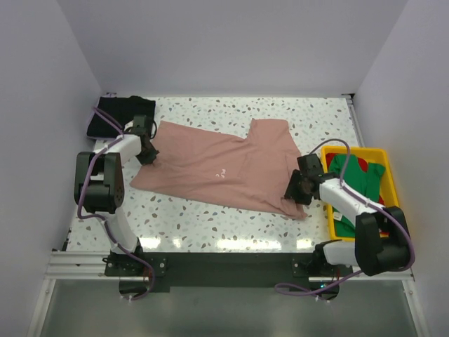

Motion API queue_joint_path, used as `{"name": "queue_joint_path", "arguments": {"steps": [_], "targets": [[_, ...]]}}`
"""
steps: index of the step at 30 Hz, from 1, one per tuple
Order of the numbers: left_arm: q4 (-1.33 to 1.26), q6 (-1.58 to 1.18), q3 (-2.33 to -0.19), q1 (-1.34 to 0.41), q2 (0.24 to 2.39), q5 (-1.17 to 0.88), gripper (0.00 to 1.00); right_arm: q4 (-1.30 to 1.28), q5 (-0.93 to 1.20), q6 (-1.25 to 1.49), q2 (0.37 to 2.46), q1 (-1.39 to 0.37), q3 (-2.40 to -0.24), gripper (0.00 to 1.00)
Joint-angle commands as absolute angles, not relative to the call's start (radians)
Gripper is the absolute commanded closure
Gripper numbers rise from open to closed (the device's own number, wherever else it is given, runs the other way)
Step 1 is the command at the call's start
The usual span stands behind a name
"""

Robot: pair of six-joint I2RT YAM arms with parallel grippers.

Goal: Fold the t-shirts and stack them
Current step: Fold the tshirt

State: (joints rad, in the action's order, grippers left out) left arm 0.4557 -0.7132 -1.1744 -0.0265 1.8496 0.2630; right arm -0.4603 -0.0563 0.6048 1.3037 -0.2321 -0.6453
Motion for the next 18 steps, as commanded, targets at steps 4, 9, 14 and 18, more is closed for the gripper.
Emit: {"name": "queue_joint_path", "arguments": {"steps": [4, 9, 14, 18], "targets": [[0.416, -0.712, -1.18, -0.02, 1.864, 0.239, 1.0, -0.432, -0.032, 0.624, 1.319, -0.233, -0.646, 0.76], [0.419, -0.719, -1.177, -0.02, 1.847, 0.259, 1.0, -0.5, -0.119, 0.615, 1.272, -0.229, -0.704, 0.97], [0.426, -0.722, -1.181, -0.014, 1.822, 0.275, 1.0, -0.571, -0.19, 0.589, 1.241, -0.219, -0.753, 0.99], [0.426, -0.718, -1.184, 0.0, 1.804, 0.272, 1.0, -0.58, -0.213, 0.583, 1.233, -0.207, -0.755, 0.98]]}}
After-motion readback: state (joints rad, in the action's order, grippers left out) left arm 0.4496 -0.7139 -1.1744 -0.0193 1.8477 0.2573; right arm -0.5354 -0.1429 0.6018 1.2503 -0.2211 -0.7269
